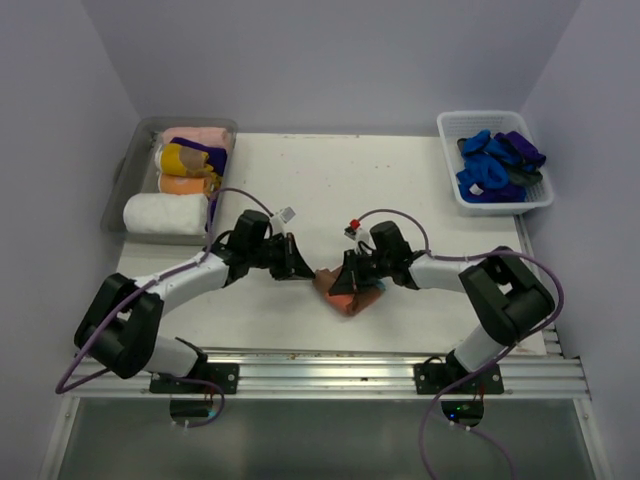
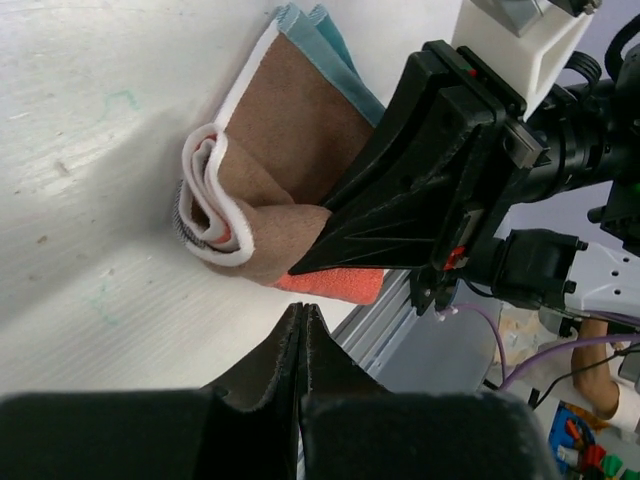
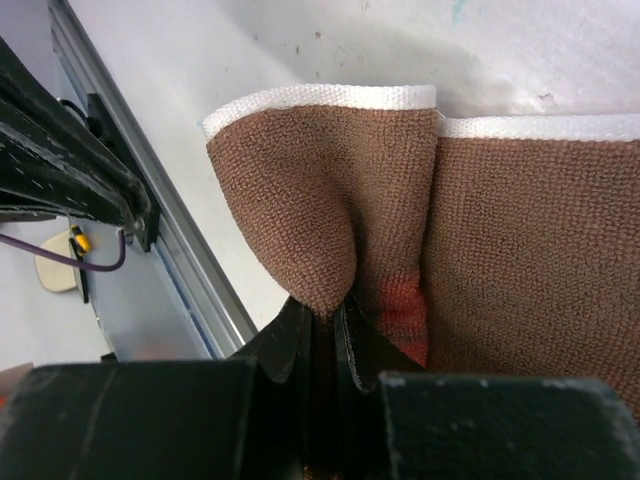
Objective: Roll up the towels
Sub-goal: Roll the towel
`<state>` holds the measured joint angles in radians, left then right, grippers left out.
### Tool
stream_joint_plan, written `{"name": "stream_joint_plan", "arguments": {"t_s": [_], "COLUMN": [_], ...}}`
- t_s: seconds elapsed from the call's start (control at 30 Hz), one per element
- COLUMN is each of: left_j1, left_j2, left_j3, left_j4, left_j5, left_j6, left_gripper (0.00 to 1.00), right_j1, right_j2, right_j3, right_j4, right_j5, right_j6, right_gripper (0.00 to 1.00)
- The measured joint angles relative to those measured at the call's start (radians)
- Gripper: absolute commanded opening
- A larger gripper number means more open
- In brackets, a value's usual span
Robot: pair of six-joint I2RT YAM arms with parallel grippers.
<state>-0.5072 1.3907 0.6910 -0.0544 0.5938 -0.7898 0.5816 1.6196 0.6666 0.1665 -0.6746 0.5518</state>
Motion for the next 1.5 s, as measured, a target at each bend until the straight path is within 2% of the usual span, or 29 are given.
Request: {"name": "stream_joint_plan", "arguments": {"t_s": [0.27, 0.6, 1.23, 1.33, 1.5], "left_j1": [-0.058, -0.063, -0.064, -0.064, -0.055], "left_j2": [0.129, 0.289, 0.34, 0.307, 0.163], "left_j3": [0.002, 0.048, 0.076, 0.076, 0.076], "left_j4": [0.104, 0.181, 0.217, 0.195, 0.12], "left_j5": [0.016, 0.029, 0.05, 0.042, 0.001], "left_j6": [-0.003, -0.007, -0.021, -0.016, 0.01], "left_gripper": [0.0, 0.0, 0.0, 0.0, 0.0], "right_j1": [-0.016, -0.03, -0.033, -0.03, 0.024], "right_j2": [0.008, 0.029, 0.023, -0.003, -0.061], "right_j3": [-0.029, -0.034, -0.037, -0.027, -0.006], "right_j4": [0.047, 0.071, 0.046, -0.005, -0.094], "right_j5": [-0.051, -0.069, -0.034, 0.001, 0.116], "right_j6": [0.027, 0.037, -0.008, -0.044, -0.113], "right_gripper": [0.0, 0.0, 0.0, 0.0, 0.0]}}
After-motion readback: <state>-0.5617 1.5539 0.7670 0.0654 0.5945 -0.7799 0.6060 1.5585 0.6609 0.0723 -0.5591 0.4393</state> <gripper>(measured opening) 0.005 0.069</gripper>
